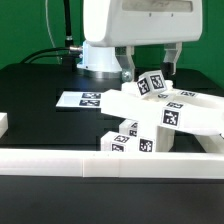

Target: Assemble chair

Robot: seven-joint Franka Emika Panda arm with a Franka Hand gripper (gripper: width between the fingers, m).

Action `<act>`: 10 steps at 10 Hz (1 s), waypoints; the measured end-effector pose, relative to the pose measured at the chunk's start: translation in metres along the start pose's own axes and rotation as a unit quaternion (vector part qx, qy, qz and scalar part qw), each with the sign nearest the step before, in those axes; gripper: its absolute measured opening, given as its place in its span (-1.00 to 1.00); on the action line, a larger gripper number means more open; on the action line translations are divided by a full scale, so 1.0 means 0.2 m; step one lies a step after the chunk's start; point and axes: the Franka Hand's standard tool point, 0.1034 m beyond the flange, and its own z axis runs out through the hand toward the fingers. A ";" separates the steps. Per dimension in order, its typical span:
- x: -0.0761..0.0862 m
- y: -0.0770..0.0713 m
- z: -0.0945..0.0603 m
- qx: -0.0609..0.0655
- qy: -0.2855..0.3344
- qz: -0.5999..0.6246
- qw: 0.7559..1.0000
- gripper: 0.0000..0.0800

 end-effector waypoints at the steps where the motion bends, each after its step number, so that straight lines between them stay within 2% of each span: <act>1: -0.02 0.04 0.00 -0.012 0.023 0.005 1.000 0.62; 2: -0.03 0.04 0.00 -0.014 0.028 0.010 0.999 0.62; 7: 0.03 -0.05 0.01 -0.005 0.025 0.035 0.999 0.62; 10: 0.02 -0.04 0.03 -0.004 0.024 0.036 0.999 0.56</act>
Offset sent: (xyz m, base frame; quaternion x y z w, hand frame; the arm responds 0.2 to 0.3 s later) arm 0.0022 0.0125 0.0001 0.0106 -0.0004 0.0191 0.9998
